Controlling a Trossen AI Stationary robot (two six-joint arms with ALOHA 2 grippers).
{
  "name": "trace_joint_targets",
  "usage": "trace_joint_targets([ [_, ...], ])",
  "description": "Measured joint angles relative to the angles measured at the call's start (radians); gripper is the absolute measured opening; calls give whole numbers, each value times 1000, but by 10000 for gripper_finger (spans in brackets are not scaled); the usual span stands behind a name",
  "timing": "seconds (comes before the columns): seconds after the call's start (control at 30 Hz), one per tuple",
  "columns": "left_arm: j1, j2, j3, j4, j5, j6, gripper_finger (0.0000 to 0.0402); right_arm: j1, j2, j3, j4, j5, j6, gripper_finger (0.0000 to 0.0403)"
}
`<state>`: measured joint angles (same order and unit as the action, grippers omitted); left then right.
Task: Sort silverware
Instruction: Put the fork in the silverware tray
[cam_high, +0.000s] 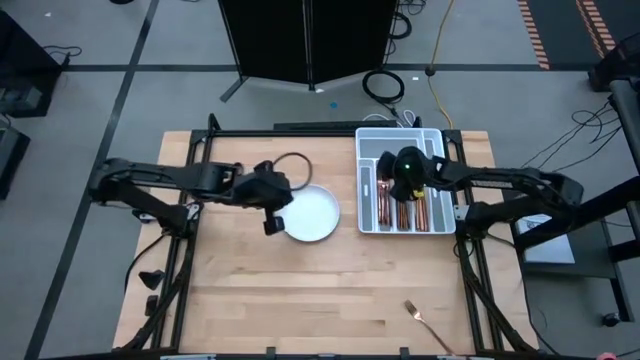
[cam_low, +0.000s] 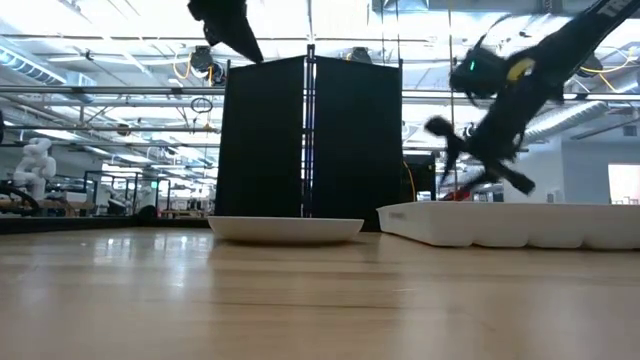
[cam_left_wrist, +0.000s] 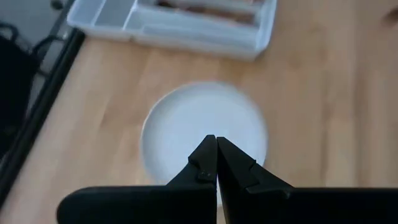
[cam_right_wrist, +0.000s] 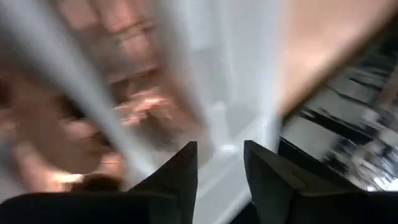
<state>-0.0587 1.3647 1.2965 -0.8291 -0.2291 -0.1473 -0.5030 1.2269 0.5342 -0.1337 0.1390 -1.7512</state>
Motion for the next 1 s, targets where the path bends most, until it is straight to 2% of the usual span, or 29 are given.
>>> trace_joint_targets([
  [0.1,-8,-74,-105,162,37,-29,0,67,-96,34,-3,29,131,130],
  [0.2,-31,-114,-214,395,80,-15,0,178,-180,91,-46,112,388,131],
  [0.27,-51,-119,-290,573,125,32,0,271,-209,147,-113,157,677,128],
  [0.4,-88,-75,-441,963,270,150,0,457,-198,293,-297,166,1392,122],
  [0.53,-114,-1,-532,1287,312,209,0,623,-97,437,-457,48,1846,122],
  [0.67,-116,39,-546,1360,311,286,0,790,55,543,-505,-56,2167,121],
  [0.83,-114,40,-546,1308,311,395,0,956,242,661,-621,-142,2564,121],
  [1.0,-102,40,-546,1283,310,469,0,1085,365,722,-742,-251,2958,121],
])
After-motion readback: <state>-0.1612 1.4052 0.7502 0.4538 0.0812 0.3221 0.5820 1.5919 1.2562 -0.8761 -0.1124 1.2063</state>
